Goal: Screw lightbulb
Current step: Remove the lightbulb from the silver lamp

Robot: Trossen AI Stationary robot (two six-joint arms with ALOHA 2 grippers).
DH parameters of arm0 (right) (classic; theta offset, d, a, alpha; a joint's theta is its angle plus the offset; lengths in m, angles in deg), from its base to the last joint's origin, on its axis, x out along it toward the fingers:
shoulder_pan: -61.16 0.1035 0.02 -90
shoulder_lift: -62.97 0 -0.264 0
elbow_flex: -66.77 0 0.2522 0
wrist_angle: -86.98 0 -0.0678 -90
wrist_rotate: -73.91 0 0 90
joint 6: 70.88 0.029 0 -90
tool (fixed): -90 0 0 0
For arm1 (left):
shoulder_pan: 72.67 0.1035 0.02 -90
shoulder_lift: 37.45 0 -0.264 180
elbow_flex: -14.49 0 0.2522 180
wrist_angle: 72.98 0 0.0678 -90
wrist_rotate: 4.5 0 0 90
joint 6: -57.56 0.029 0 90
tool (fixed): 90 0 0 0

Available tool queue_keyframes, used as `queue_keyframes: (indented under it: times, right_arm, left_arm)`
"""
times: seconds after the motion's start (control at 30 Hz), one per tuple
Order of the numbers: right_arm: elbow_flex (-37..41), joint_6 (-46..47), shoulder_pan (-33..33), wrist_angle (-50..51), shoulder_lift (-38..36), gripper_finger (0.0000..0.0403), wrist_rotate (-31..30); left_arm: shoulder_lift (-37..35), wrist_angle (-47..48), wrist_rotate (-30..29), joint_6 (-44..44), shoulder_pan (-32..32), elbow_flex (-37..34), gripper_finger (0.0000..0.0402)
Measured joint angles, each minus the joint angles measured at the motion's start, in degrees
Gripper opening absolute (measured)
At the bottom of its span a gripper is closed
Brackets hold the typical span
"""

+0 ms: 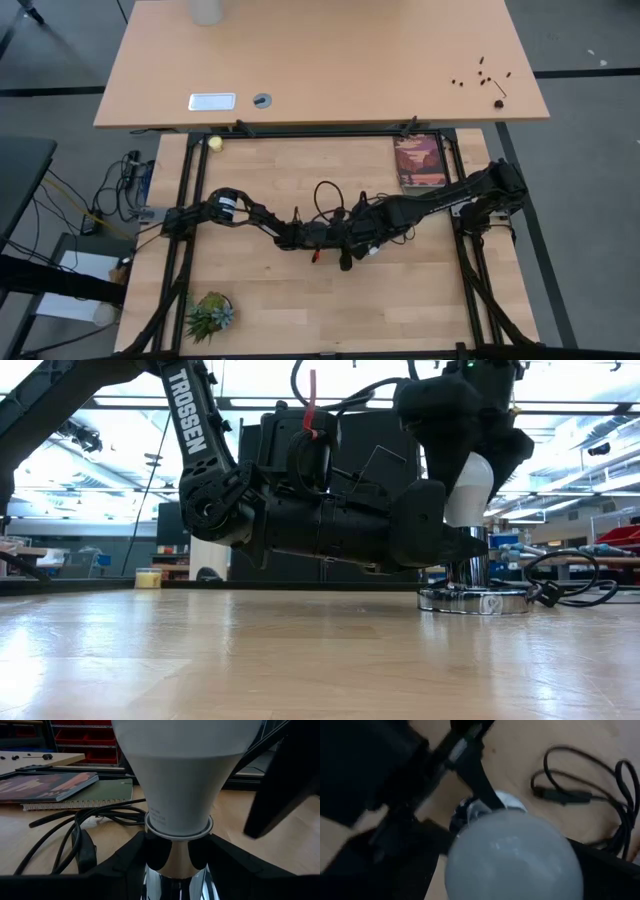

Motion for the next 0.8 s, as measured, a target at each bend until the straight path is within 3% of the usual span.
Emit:
queue_keyframes:
  times: [0.17,0.57,0.8]
  right_arm:
    - [0.00,0.39,-0.52,-0.58,-0.02,0.0366,-1.59]
    - [-0.02,-5.67,-3.29,-0.23,-0.13,0.0261,4.66]
    - [-0.07,-24.03,-4.90,-0.30,-0.16,0.0280,10.21]
  left_arm:
    - [0.00,0.00,0.02,0.04,0.00,0.00,0.0188]
    - [0.04,0.06,0.04,0.15,0.00,0.00,0.0188]
    - [0.04,0.08,0.07,0.28,0.00,0.00,0.0188]
